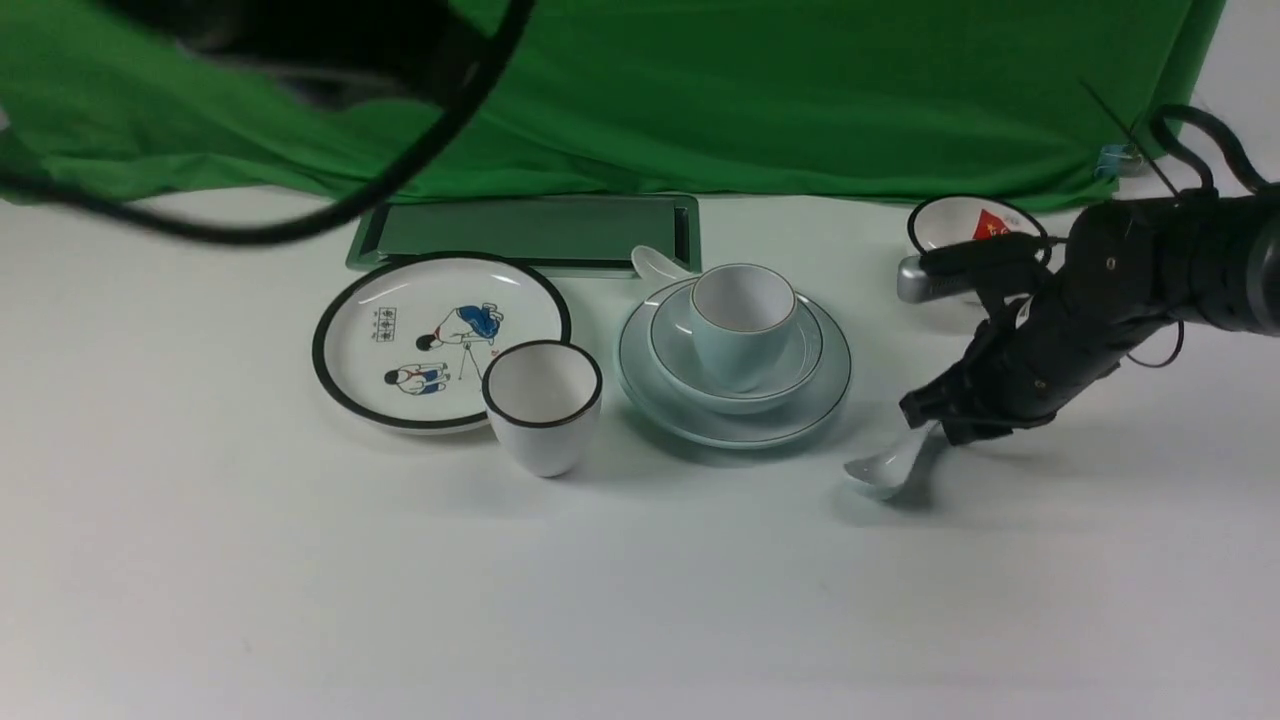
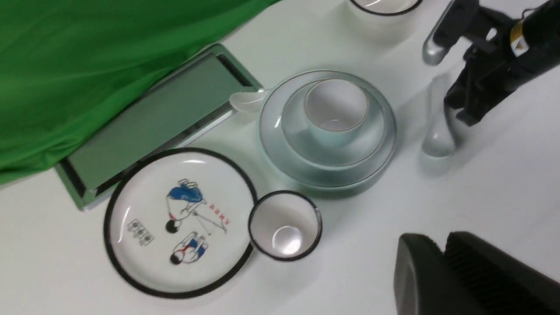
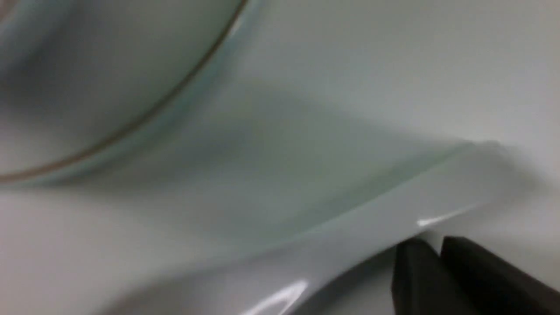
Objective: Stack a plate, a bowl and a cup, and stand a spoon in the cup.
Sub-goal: Use the right arm to grab a blue soup spoon, then use the right arm to put the blue soup spoon into the blue teacup in the middle
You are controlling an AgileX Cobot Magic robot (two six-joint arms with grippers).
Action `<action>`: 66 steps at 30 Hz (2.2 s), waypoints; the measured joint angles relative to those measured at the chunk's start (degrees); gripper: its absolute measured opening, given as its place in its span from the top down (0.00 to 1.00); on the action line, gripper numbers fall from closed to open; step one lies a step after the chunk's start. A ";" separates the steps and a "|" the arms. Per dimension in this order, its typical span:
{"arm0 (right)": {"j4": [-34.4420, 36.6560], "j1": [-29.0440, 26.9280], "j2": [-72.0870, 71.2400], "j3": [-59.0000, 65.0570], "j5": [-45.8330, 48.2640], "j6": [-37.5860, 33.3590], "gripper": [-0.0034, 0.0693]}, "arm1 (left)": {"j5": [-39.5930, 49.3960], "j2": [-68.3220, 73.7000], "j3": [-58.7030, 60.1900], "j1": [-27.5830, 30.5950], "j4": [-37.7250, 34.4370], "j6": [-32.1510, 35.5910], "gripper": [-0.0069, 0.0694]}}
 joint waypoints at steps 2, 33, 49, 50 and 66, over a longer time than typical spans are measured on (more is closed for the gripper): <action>0.00 0.00 0.01 -3.30 0.57 2.06 0.75 | -4.44 -6.83 10.31 0.00 5.29 -4.38 0.89; 0.80 6.69 5.48 -7.75 6.36 8.88 0.69 | -30.78 -25.79 53.86 0.00 26.55 -20.88 0.89; -2.43 14.51 -2.93 -7.61 -31.01 3.99 0.69 | -33.23 -25.79 53.91 0.00 26.55 -20.90 0.89; -2.43 14.92 -2.17 -7.61 -33.75 3.99 0.69 | -33.15 -25.79 53.91 0.00 26.49 -20.90 0.89; -2.43 15.97 3.96 -7.11 -41.34 -0.15 0.55 | -32.46 -25.87 53.91 0.00 25.95 -20.90 0.87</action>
